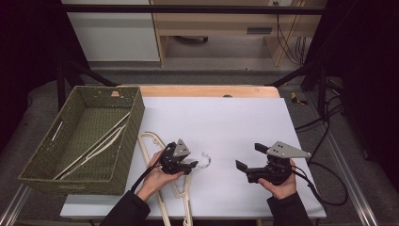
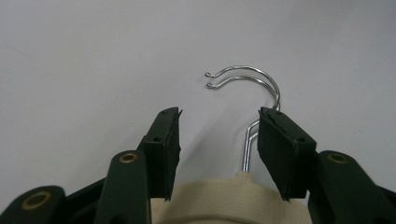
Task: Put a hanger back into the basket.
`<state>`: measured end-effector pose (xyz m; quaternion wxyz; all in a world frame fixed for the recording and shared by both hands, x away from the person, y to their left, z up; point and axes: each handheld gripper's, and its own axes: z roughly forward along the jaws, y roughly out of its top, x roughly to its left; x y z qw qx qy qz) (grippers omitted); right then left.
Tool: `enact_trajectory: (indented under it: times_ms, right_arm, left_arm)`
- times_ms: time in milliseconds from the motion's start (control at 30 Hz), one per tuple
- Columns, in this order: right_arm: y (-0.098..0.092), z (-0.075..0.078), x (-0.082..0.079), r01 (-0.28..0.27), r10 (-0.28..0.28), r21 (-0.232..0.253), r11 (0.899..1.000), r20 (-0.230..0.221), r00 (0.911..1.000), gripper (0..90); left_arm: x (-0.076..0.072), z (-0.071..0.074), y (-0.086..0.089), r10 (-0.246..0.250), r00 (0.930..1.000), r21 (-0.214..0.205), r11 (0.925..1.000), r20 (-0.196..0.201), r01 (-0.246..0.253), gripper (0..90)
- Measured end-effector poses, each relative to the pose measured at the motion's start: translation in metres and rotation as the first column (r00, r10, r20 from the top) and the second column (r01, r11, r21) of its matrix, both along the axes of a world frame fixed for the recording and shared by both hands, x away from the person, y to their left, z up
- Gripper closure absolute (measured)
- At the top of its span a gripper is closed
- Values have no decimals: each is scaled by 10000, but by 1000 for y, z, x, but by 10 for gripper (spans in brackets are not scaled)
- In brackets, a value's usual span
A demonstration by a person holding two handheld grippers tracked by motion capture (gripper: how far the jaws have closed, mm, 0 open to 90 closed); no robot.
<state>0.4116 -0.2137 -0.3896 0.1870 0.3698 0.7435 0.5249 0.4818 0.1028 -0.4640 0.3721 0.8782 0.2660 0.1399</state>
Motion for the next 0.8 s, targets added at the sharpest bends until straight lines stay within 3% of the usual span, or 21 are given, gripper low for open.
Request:
enact_trajectory:
  times_ms: [67,100,267,400,633,800]
  right_arm:
    - [0,0,0,-22,22,-13,10000,-2,10000,63]
    - [1,0,0,-22,22,-25,10000,1,10000,63]
    - [0,0,0,-36,36,-15,10000,-10,10000,65]
    - [0,0,0,-54,54,14,10000,-8,10000,67]
    - [1,0,0,-59,59,28,10000,-26,10000,70]
    - [1,-1,1,-73,73,28,10000,-71,9999,73]
  left_arm:
    - [0,-3,-1,-145,9998,198,9997,122,143,509]
    - [0,-4,-3,-152,9999,331,9993,-4,152,514]
    - [-1,-7,-6,-272,9995,324,9991,129,268,557]
    - [0,-8,-6,-281,9992,458,9985,-300,294,657]
    - [-1,-8,-8,-408,9968,533,9976,-687,445,799]
    - [0,-6,-7,-378,9955,412,9983,-874,415,835]
